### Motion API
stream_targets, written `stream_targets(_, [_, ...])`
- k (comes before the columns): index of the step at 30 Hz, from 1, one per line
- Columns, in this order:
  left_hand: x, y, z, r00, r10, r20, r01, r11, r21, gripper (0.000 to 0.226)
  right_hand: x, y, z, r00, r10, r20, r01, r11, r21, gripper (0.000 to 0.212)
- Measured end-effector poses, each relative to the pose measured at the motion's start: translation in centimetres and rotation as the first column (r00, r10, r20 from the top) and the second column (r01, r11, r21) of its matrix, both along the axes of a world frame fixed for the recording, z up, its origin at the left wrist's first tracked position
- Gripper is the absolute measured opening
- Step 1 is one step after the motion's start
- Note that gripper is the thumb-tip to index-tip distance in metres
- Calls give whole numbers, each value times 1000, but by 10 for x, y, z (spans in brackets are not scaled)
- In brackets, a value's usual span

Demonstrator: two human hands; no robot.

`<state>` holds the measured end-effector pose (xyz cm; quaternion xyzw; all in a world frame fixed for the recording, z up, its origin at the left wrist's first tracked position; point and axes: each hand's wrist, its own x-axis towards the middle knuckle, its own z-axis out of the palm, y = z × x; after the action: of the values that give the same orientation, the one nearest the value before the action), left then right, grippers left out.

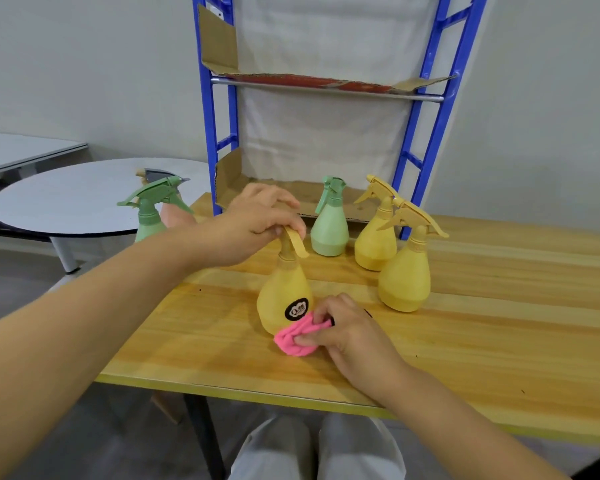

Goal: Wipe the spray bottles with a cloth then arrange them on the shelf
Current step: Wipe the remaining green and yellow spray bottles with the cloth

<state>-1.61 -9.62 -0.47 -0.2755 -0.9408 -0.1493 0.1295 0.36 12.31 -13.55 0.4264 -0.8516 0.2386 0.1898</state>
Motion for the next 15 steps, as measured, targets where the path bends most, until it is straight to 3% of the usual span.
stream_targets(2, [3,3,0,976,131,-172,-140,989,-43,39,-1,3,6,1000,4,-9,-4,999,-51,24])
stream_targets(5, [12,11,-5,905,269,-329,-237,962,134,36,-4,9,16,999,-25,-36,19,987,-161,32])
stream_targets(7, [18,17,-6,889,370,-269,-302,917,261,29,-7,10,26,997,-58,-57,45,976,-212,36])
stream_targets(9, [20,24,-8,874,452,-176,-401,878,261,36,-11,6,38,993,-80,-88,55,964,-262,34])
stream_targets(12, [19,25,-9,881,452,-136,-415,879,233,46,-16,-6,57,982,-92,-166,38,952,-303,35])
stream_targets(15, [17,24,-4,895,444,-38,-418,866,274,37,-20,-20,67,970,-73,-230,11,965,-261,33])
